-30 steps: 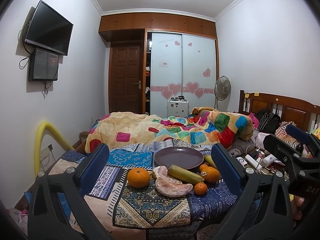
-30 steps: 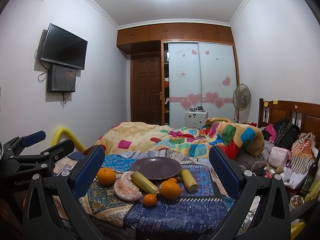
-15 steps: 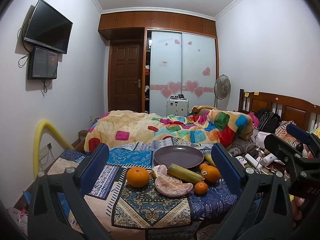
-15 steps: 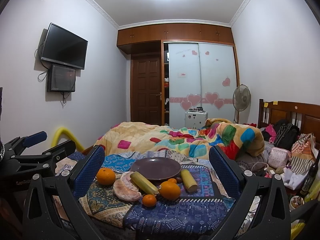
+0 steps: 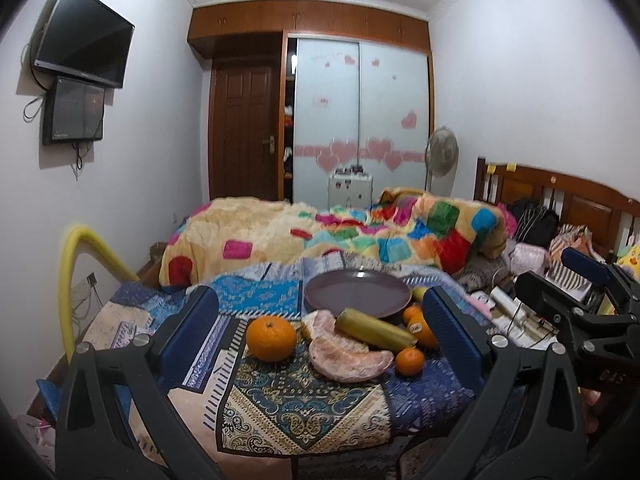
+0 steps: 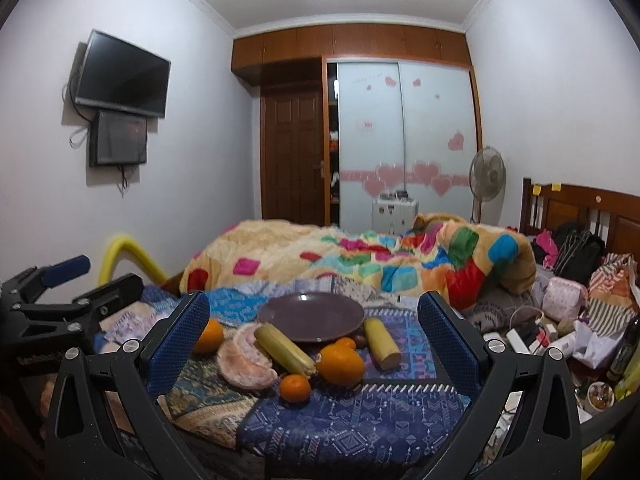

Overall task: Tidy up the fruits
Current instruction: 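Lower the right tool onto the yellow cylinder while the left tool approaches the large orange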

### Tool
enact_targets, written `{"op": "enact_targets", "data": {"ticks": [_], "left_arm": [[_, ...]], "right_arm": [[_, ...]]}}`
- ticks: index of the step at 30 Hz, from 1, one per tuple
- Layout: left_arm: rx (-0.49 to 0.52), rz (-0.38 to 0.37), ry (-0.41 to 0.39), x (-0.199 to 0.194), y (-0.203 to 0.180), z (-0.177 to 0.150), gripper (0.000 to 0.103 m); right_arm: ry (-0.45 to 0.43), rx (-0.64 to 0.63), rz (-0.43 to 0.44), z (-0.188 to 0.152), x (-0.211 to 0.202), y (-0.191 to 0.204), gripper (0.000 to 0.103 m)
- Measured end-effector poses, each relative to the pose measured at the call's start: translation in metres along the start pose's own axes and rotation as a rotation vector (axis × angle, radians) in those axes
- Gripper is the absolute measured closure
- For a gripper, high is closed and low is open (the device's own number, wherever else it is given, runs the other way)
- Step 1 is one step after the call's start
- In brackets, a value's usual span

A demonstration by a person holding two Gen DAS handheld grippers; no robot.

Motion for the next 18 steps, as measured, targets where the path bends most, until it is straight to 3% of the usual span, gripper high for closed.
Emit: {"op": "enact_targets", "data": {"ticks": [9,14,18], "left_arm": [[0.013,0.012,0.117,0.060,0.015,-0.022,0.001],[-0.005,0.020,0.202,0.102,0.030,-0.034,0.012],[-0.026,0.019,0.274,0.136,0.042,-0.046,0.015]], "right_arm": [[0.175,0.012,-0.025,-0.028,0.064,-0.024,0.000],[0.262,0.021,-0.041,-0.044,0.095,-0.038,0.000],[0.302,0.007,-0.059,-0.054,0.114,-0.046,0.000]]}}
Point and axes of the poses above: each gripper's, at about its wrist camera, not at the fingertips, and x roughly the way its jaws point, y to its left, z to its top, the point moved 3 cm from there along x, roughly the way its jaws point, and after that the axes turned 3 degrees about y, right-handed, at the moved point
